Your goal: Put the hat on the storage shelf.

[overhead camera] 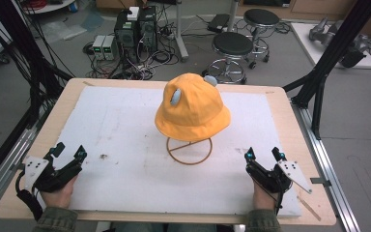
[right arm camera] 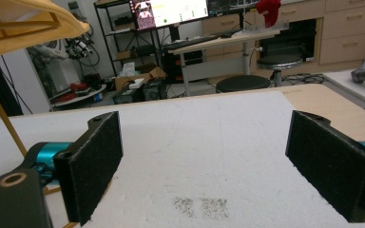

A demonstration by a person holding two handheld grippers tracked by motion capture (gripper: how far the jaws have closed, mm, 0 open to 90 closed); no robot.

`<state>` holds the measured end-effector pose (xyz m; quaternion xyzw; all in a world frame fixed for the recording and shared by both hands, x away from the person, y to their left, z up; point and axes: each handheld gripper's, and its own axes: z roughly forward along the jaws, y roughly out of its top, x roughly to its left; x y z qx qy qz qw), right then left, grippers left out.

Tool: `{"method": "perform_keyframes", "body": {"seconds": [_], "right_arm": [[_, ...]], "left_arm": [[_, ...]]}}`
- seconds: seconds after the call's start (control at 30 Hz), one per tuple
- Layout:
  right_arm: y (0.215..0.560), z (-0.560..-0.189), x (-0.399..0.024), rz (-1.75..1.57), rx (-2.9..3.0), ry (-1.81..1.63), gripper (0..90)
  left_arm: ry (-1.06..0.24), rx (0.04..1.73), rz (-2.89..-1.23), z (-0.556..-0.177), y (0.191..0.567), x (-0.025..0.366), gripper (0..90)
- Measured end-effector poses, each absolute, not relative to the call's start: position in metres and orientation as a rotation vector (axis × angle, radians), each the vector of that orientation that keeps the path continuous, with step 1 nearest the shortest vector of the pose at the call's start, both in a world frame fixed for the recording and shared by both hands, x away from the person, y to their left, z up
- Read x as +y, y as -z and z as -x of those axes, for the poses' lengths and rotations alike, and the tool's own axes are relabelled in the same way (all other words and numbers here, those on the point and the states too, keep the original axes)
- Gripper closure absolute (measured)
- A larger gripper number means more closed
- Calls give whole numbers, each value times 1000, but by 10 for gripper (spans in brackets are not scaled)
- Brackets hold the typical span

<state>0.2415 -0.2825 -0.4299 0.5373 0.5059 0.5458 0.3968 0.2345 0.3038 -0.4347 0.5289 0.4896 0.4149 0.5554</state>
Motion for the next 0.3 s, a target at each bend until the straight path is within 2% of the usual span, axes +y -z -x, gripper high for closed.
{"method": "perform_keyframes", "body": {"seconds": [0.3], "right_arm": [[430,-240,-284,-1382,1278,-1394,109]], "left_arm": [[-975,1163,-1229,-231,436,307,281]]}}
